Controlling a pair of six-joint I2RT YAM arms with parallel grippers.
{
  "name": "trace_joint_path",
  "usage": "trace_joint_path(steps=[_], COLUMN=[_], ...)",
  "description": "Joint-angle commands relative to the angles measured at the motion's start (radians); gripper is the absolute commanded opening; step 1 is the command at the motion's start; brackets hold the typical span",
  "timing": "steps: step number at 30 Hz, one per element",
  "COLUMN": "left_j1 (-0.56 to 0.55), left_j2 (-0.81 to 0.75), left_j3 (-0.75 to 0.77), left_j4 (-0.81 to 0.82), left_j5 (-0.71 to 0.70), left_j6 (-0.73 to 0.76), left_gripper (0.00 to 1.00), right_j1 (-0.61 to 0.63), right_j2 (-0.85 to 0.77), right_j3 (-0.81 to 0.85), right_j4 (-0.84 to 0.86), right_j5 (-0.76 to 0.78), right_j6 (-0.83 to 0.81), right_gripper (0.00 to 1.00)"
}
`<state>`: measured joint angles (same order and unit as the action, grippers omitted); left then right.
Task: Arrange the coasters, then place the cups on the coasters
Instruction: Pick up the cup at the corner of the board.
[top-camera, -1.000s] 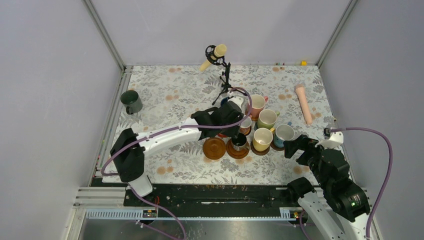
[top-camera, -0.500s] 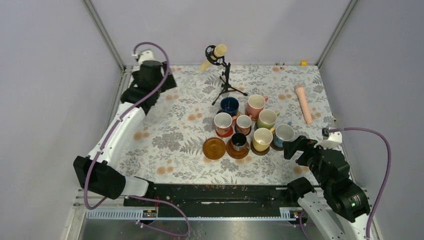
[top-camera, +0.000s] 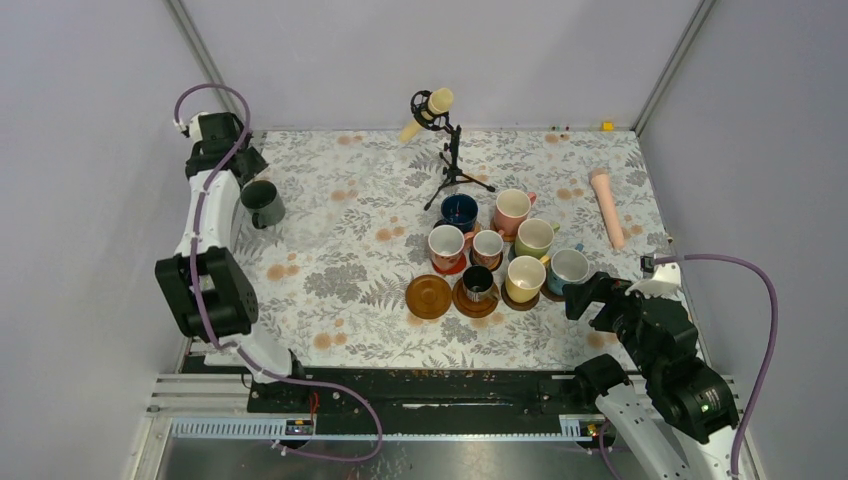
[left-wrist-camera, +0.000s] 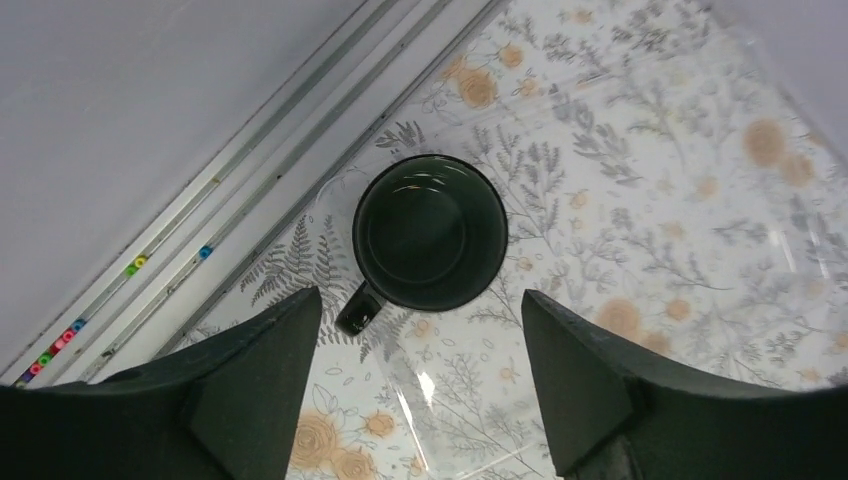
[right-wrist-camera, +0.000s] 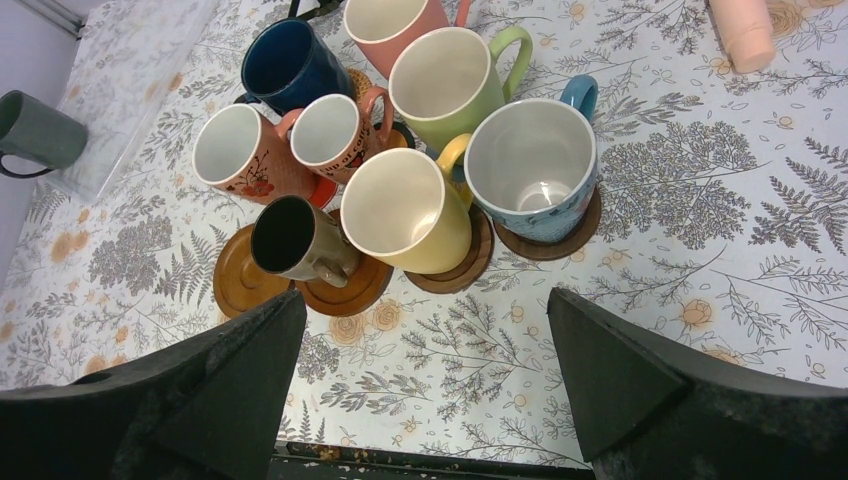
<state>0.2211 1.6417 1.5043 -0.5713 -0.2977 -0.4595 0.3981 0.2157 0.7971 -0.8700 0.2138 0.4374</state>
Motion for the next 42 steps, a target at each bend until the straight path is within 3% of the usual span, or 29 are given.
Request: trace_joint_path(steps=[1, 3, 8, 18, 24, 31, 38, 42], left_j1=[0.027, 0.025, 0.005, -0.023, -0.034, -0.091, -0.151, -0.168], left_j2=[0.104, 0.149, 0.214, 0.327, 0.368, 0.407, 0.351, 0.294], left_j3=[0.1, 0.131, 0.124, 0.183, 0.194, 0.229, 0.263, 0.302], left_j4=[0.008, 0.005, 0.01, -0.034, -0.041, -0.065, -0.087, -0.108], left_j5=[0.149, 0.206, 0.245, 0.199, 0.176, 0.063, -0.04, -0.016], left_j6=[0.075, 0.136, 0.215, 0.262, 0.273, 0.335, 0.363, 0.374], left_gripper=[0.7, 0.64, 0.61, 0.57, 0.48, 0.32, 0.01, 0.0], right_j1=[-0.004, -0.004, -0.004, -0.004, -0.004, -0.004, -0.004, -0.003], right_j2=[0.007, 0.008, 0.015, 0.022, 0.029, 0.029, 0.031, 0.034], right_j3=[-0.003, -0.004, -0.007, -0.008, -0.007, -0.006, -0.008, -0.007], right_j4=[0.045, 0.047, 0.049, 0.048, 0.049, 0.049, 0.05, 0.049], right_j5=[-0.021, -0.022, -0.021, -0.009, -0.007, -0.006, -0.007, -0.007], right_j6=[-0.022, -0.022, -0.022, -0.023, -0.027, -0.032, -0.034, -0.035], right_gripper=[0.99, 0.99, 0.99, 0.99, 0.99, 0.99, 0.99, 0.99])
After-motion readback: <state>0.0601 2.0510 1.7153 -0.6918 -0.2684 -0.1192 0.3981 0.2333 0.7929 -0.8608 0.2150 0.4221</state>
